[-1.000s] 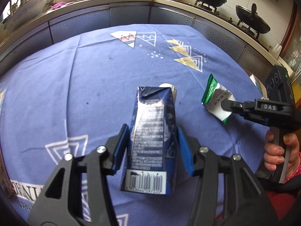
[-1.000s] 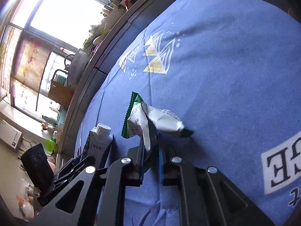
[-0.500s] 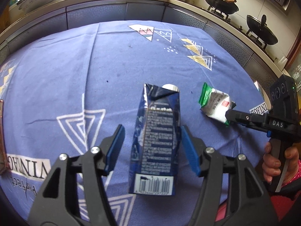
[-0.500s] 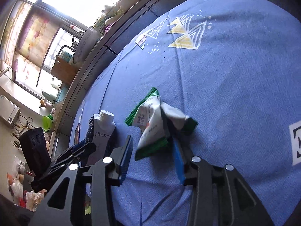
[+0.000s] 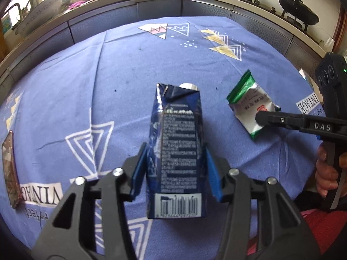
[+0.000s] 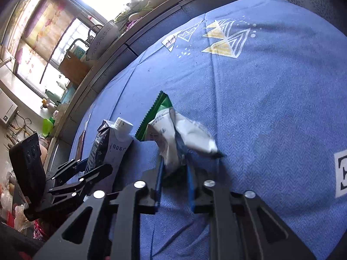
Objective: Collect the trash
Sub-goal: 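Grasp the green-and-white snack bag with the right tool while the left tool holds the carton, then carry carton and snack bag to the wastebasket and open both tools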
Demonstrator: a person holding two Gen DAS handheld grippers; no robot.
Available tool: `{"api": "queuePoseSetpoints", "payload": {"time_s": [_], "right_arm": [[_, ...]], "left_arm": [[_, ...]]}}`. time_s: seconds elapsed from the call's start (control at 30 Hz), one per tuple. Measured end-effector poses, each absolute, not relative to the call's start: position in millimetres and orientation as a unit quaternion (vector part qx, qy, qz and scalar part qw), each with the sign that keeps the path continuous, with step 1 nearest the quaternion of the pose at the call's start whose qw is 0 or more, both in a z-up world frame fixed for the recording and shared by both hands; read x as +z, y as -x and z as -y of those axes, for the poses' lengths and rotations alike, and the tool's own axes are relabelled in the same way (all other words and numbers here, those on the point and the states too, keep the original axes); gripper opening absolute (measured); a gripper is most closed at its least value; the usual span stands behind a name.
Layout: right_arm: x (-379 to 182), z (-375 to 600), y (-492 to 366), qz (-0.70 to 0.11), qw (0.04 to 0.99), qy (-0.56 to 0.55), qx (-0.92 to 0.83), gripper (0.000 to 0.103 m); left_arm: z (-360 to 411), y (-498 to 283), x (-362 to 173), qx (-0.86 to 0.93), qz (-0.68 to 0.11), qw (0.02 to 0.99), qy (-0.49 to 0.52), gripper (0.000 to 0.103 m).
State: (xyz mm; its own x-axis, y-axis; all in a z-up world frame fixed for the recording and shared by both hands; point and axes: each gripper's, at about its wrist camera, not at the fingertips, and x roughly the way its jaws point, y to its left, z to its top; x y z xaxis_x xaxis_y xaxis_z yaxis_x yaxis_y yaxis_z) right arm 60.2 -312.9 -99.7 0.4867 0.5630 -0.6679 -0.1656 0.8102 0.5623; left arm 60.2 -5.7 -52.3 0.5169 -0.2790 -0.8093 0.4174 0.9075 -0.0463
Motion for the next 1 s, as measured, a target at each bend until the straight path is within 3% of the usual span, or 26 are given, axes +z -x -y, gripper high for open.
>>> {"api": "queuePoseSetpoints", "payload": {"time_s": [0.23, 0.6, 0.83, 1.0], "right_arm": [[-75.6, 383.1, -47.4, -0.377, 0.882, -0.237, 0.155, 0.007], [-61.2, 590.4, 20.8, -0.266, 0.917, -0.288, -0.082, 0.007], [-77.7, 651.5, 28.8, -0.272, 0.914, -0.227, -0.2, 0.007], [-93.9, 665.2, 8.6, -0.295, 0.91, -0.18, -0.231, 0.007]], "left_arm": [[65.3, -83.9, -25.1, -0.272, -0.449, 0.848, -0.076, 0.048], [314.2, -116.9, 22.3, -0.457, -0.393, 0.785, -0.146, 0.049], [443.2, -138.3, -3.3, -0.492, -0.413, 0.748, -0.168, 0.049], [489.3, -151.1, -38.1, -0.473, -0.432, 0.74, -0.206, 0.049]]}}
